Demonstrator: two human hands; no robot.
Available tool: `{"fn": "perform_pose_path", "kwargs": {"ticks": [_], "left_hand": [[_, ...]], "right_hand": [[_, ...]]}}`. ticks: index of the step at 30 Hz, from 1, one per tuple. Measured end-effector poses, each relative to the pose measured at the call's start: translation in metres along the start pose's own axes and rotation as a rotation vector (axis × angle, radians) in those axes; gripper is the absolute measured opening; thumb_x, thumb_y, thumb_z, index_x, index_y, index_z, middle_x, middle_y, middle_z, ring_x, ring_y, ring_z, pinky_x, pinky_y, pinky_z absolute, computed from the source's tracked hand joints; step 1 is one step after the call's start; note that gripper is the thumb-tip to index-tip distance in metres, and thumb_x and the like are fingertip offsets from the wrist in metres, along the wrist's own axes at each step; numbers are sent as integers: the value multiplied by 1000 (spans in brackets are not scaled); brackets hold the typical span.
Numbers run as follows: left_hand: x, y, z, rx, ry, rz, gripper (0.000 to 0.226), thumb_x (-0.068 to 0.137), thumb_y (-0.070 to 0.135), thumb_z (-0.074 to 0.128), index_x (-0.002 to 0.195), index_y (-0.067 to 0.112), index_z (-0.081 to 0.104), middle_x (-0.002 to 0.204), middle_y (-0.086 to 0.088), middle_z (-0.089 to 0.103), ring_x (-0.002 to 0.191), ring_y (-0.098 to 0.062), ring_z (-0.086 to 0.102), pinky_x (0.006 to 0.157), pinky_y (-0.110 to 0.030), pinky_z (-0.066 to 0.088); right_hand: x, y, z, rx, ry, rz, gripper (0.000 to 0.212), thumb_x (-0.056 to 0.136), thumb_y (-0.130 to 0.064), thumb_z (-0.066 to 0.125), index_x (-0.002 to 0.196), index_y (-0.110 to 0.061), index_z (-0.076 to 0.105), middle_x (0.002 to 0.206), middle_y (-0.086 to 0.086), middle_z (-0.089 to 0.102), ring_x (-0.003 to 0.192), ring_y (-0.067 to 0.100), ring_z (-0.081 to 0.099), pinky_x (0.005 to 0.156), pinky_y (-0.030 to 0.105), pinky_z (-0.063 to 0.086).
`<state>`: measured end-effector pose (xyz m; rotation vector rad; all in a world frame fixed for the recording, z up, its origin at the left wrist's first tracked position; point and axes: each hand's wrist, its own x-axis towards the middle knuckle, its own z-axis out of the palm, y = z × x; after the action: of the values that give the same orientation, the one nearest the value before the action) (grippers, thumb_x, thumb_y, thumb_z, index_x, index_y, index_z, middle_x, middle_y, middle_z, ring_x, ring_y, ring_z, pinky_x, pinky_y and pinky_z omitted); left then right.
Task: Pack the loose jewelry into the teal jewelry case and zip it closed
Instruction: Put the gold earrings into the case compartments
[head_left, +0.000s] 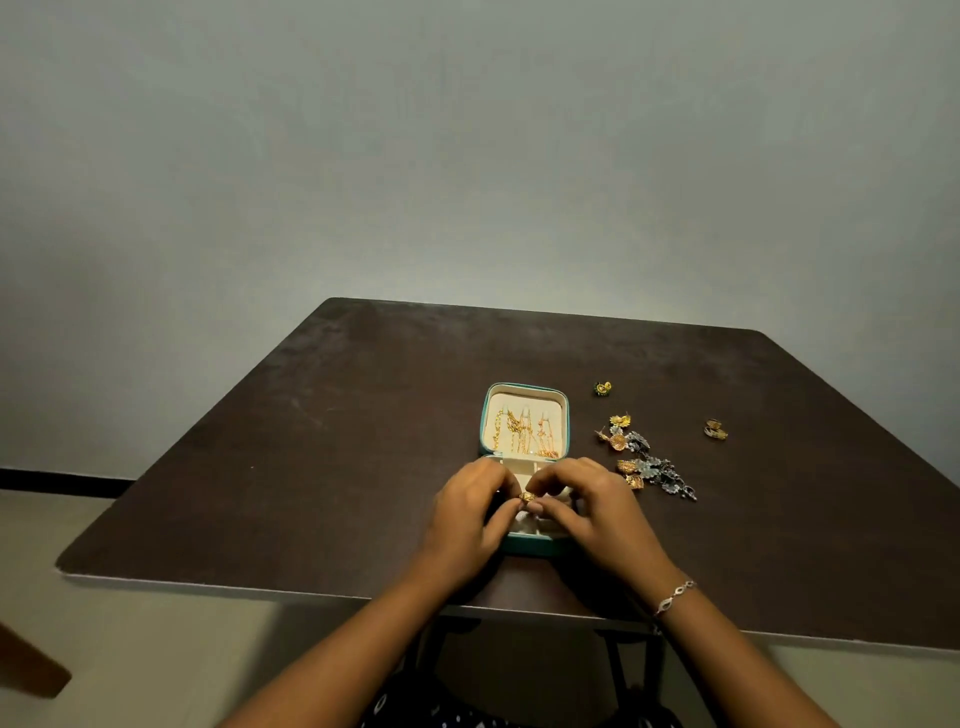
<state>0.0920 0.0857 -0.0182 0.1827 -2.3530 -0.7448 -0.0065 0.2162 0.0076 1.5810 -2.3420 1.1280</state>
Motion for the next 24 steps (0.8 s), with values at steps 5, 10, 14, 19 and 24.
{"fn": "perform_pose_path", "kwargs": {"ticks": [5,10,14,19,24], "left_hand": [[0,1,0,-14,1,-5,11,83,18,63,91,13,58,90,13,51,84,-4,50,70,-8,36],[0,3,-2,-17,-8,-18,15,84,18,63,98,15,58,94,14,49,87,-1,47,71,-5,35],[0,3,-2,-8,-9,-6,15,84,17,63,97,13,58,94,14,49,87,-1,47,71,-5,35],[0,3,-3,-3,-13,-3,14,84,17,63,97,13,57,95,14,49,88,-1,46,71,-4,33],[0,3,-3,-3,-12,-5,14,84,16,63,97,14,58,95,13,49,87,-2,47,71,-5,34]], "right_hand": [[3,5,-5,-83,67,-33,7,79,-15,67,86,-14,69,84,-4,66,81,15,56,70,29,46],[10,20,-11,-160,99,49,8,79,-12,68,87,-14,70,85,1,65,83,18,55,71,32,46],[13,24,-8,-212,65,67,8,80,-17,68,88,-16,70,86,2,64,85,19,53,69,32,43],[15,24,-8,-257,35,55,11,80,-20,69,90,-16,71,88,2,65,84,18,52,68,28,39],[14,23,-7,-269,-9,42,12,80,-21,69,91,-17,72,89,1,65,85,18,52,68,30,42]]}}
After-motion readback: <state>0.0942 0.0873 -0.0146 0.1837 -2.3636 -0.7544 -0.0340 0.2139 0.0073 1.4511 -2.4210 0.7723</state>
